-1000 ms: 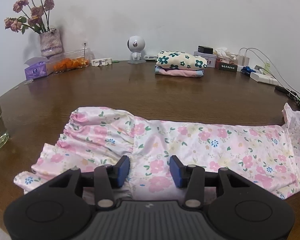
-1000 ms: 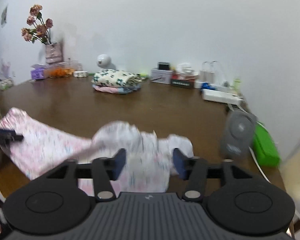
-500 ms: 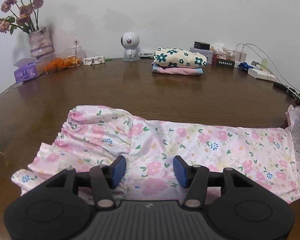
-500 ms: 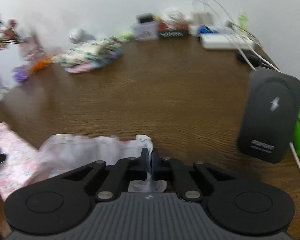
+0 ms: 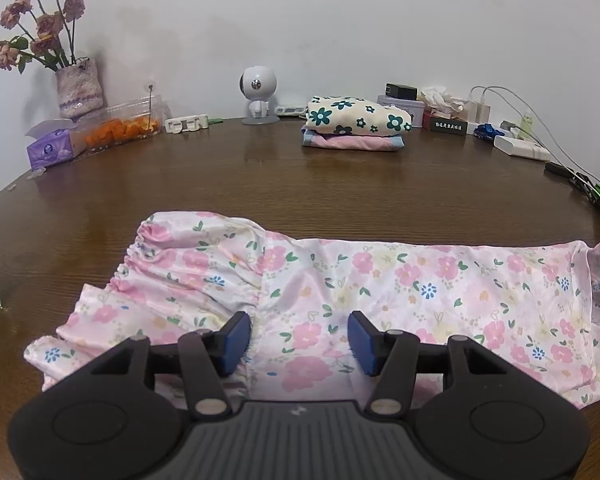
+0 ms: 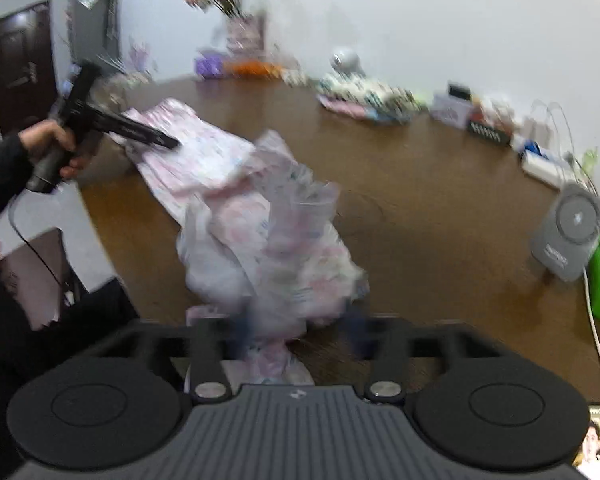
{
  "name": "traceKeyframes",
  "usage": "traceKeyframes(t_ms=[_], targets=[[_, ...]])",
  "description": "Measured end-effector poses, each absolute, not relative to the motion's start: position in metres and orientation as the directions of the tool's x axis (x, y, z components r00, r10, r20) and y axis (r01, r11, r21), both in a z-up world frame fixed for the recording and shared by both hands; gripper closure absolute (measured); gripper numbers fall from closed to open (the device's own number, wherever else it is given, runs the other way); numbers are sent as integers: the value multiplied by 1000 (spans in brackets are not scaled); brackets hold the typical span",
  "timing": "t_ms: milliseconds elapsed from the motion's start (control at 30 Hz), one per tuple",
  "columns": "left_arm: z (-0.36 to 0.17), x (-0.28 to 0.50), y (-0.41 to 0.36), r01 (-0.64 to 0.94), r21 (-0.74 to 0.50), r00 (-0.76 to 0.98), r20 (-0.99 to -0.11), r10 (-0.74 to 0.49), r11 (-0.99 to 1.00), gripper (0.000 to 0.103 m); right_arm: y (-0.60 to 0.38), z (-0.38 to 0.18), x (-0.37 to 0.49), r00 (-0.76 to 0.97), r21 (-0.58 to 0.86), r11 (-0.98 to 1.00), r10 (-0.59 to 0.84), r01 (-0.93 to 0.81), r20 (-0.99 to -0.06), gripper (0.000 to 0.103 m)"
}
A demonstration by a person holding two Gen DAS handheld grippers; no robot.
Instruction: Fold clothes
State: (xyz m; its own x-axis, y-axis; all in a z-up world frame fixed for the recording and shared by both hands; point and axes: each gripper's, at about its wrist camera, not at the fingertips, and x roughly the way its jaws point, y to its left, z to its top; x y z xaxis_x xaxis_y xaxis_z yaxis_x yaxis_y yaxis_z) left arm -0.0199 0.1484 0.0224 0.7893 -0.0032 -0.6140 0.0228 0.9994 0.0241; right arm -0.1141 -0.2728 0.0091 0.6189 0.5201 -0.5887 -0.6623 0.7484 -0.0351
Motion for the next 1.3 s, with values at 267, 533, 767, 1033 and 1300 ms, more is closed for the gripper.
traceKeyframes(t_ms=[267,533,767,1033,1300], targets=[[21,-22,149,27,23,796,-605,-8,999,49,-264,18,-100,586,-77,671,580,-738,-566,5],[21,-21,149,27,20,795,-606,-9,999,49,-222,6,-84,582,-240,596,486,-766,-652,93],[21,-24,149,27,7,798,-603,-17,1000,49,-219,42,-61,672,-176,724,482,-666,-562,96],[26,-34,160,28,-73,808,-586,-66,997,44,-140,75,-32,597,52,677,680,-734,-425,96],[46,-70,192,63,-258,839,-509,-191,964,43,-8,21,30,542,46,743,529,-668,-653,94]])
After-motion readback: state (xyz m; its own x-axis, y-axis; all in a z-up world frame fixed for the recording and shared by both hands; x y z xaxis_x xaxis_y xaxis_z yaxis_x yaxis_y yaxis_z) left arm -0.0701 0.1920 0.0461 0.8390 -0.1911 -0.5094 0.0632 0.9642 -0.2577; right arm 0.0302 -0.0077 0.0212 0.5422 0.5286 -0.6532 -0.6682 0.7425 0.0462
